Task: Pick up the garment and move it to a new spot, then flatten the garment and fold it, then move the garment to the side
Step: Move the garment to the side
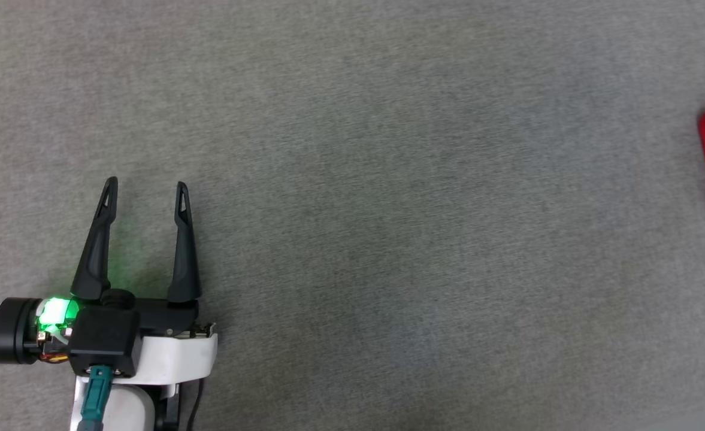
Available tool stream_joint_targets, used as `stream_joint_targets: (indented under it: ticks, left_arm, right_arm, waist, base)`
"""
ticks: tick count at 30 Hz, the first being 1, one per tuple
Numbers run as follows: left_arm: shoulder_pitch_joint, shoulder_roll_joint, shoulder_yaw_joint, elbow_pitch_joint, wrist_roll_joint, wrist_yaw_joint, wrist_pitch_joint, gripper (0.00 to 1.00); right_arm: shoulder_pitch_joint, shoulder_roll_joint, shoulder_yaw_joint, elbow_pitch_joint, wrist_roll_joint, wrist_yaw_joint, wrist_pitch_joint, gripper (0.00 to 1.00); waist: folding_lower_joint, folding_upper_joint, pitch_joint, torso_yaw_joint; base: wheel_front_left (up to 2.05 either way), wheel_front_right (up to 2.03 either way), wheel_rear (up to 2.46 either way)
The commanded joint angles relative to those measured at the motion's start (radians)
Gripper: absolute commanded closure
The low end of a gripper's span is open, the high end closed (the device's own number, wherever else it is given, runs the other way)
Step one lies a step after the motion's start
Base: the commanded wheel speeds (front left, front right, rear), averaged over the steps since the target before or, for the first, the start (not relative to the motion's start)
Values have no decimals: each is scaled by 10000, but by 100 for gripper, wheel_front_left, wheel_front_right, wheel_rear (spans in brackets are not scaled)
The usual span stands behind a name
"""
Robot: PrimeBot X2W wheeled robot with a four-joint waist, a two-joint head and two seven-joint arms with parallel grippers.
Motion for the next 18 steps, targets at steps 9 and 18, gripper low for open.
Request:
stream_joint_targets:
  ticks: [9, 18]
  left_arm:
    - [64, -332, -293, 362, -186, 180, -21, 0]
    - [837, -618, -149, 843, -381, 378, -21, 0]
  right_arm:
    - [-16, 462, -826, 1247, -1547, -9, -821, 0]
    - [-441, 1158, -2723, 693, -4753, -9, -4525, 0]
  waist:
    - [-1, 0, -1011, 527]
    - [-1, 0, -2834, 922]
  base:
    - [0, 0, 0]
    - [0, 0, 0]
